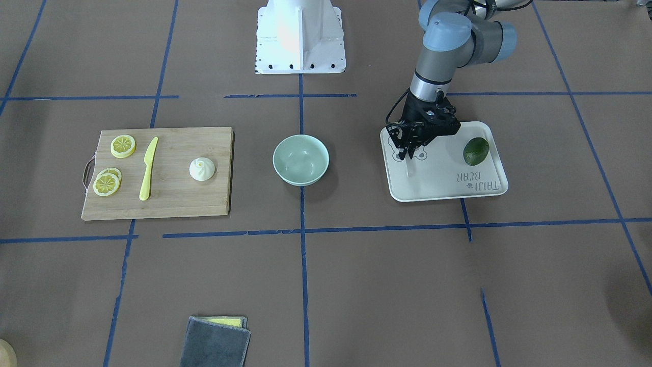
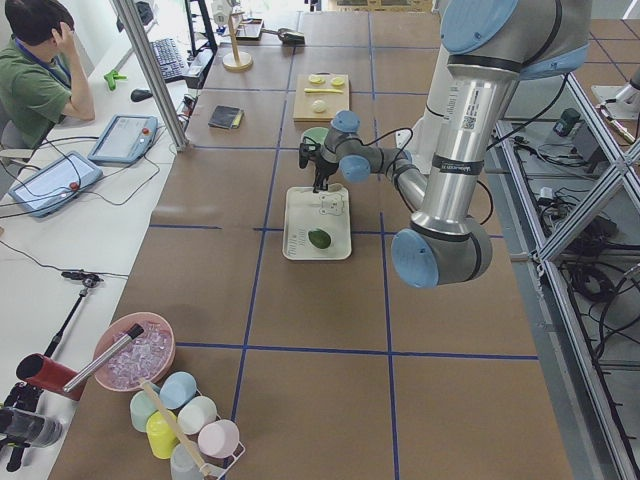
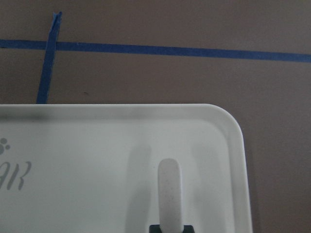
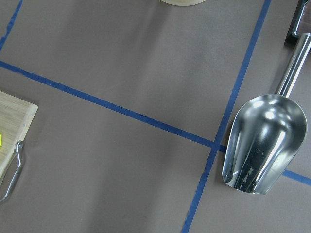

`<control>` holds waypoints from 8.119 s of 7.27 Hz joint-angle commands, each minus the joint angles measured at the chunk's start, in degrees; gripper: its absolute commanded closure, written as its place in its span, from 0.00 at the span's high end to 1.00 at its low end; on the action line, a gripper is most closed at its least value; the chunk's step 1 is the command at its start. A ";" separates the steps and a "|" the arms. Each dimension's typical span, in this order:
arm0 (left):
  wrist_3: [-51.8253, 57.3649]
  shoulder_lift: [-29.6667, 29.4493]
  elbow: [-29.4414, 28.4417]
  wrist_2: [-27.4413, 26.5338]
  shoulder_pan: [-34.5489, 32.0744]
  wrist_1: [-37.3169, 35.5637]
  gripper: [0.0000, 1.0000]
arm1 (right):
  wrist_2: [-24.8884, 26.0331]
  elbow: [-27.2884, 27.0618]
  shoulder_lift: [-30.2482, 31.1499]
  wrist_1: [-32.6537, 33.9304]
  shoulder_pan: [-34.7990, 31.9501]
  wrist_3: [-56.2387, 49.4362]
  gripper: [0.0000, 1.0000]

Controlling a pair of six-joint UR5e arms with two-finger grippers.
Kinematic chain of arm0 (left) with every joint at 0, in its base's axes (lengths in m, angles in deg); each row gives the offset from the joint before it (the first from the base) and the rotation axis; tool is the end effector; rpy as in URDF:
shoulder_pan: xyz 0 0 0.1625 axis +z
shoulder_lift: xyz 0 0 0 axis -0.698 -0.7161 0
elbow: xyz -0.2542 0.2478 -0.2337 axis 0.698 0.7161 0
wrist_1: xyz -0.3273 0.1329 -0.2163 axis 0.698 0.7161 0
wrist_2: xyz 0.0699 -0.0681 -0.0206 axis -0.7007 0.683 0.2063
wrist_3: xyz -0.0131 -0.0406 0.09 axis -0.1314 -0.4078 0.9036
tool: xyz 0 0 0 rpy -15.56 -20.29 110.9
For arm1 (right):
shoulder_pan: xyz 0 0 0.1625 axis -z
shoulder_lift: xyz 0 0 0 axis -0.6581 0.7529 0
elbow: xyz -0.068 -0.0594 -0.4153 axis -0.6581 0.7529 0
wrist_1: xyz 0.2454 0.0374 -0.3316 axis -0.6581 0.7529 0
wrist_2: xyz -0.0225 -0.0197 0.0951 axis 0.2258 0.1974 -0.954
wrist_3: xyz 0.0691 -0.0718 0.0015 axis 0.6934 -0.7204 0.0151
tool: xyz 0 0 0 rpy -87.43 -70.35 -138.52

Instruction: Put spoon and bun in bowl

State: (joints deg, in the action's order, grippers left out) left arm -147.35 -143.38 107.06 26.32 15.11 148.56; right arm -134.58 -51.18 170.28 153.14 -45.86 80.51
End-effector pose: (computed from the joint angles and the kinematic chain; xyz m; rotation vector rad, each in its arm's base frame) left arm 0.4612 -0.4024 0.3112 0.2215 0.8667 -0.3251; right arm 0.0345 -0.4890 0.6043 0.2817 -0.8158 -0.2780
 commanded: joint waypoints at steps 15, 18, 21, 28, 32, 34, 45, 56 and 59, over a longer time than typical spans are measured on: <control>58.53 -1.92 8.00 21.32 -23.75 -16.04 1.00 | -0.17 -0.70 -0.88 -2.71 1.31 0.26 1.00; 94.00 7.95 0.57 30.14 -47.75 -16.04 1.00 | -1.93 -2.63 -0.88 -8.49 4.30 14.81 1.00; 95.36 20.96 -6.93 42.65 -57.85 -13.32 1.00 | -0.88 -9.28 -2.63 -9.67 12.37 28.95 1.00; 95.79 25.29 -7.11 43.00 -59.34 -13.50 1.00 | 32.21 -8.98 -22.29 -4.44 50.94 63.88 1.00; 95.79 25.29 -6.76 43.18 -59.26 -13.32 1.00 | 37.53 -7.73 -23.13 2.73 55.02 63.82 0.91; 95.79 25.29 -6.59 43.18 -59.34 -13.32 1.00 | 37.62 -7.65 -22.85 2.81 56.15 63.98 0.78; 95.88 25.29 -6.50 43.18 -59.34 -13.32 1.00 | 44.01 1.05 -47.64 15.12 63.53 78.14 0.07; 95.70 25.73 -7.37 42.74 -59.34 -13.76 1.00 | 25.35 -6.68 -35.18 14.95 41.00 52.11 1.00; 95.53 26.00 -7.64 42.83 -59.43 -13.93 1.00 | 12.43 -6.42 -24.13 15.12 23.44 23.40 1.00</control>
State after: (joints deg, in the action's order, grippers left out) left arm -51.79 -117.44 99.47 69.10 -44.29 134.63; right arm -116.81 -57.81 141.05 168.14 -14.57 116.93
